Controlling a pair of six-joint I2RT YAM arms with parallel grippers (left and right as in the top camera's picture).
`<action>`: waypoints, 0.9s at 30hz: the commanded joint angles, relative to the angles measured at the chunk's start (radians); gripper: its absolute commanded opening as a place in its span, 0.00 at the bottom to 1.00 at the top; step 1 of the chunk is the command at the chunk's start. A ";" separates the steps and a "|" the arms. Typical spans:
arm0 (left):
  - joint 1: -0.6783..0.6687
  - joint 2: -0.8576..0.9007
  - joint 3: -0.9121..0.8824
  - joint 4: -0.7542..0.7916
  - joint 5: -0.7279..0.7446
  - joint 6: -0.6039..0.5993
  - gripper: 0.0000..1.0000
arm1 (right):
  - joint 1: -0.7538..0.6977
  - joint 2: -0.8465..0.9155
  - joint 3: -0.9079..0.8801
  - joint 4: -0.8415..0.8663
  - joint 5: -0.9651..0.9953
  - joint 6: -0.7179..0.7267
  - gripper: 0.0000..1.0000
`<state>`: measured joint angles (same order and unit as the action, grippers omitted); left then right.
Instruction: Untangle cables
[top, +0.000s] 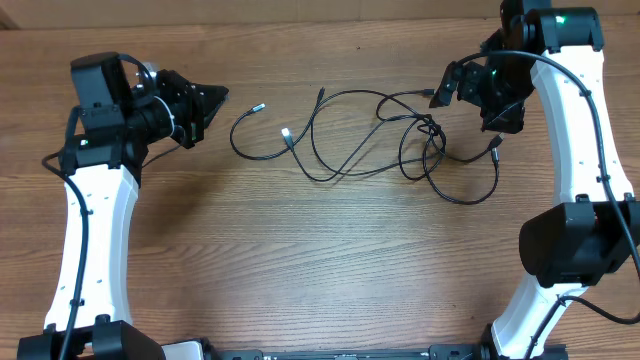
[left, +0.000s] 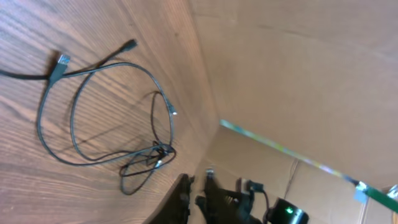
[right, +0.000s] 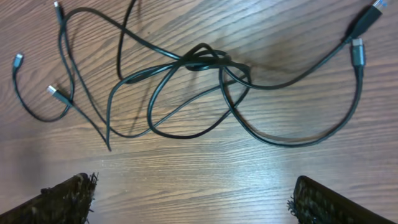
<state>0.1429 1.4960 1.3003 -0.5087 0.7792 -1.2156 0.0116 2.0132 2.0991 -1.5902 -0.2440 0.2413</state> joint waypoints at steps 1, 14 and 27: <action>-0.048 -0.017 0.005 -0.023 -0.071 0.085 0.38 | -0.005 -0.024 -0.008 0.002 -0.035 -0.156 0.98; -0.505 0.026 0.004 -0.024 -0.545 0.163 0.81 | -0.057 -0.024 -0.008 0.023 0.117 -0.005 0.86; -0.860 0.362 0.004 0.328 -0.850 0.290 0.72 | -0.134 -0.024 -0.007 0.033 0.109 0.073 0.86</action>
<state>-0.6914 1.7855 1.3006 -0.2340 0.0162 -1.0172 -0.1284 2.0132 2.0941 -1.5600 -0.1413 0.2951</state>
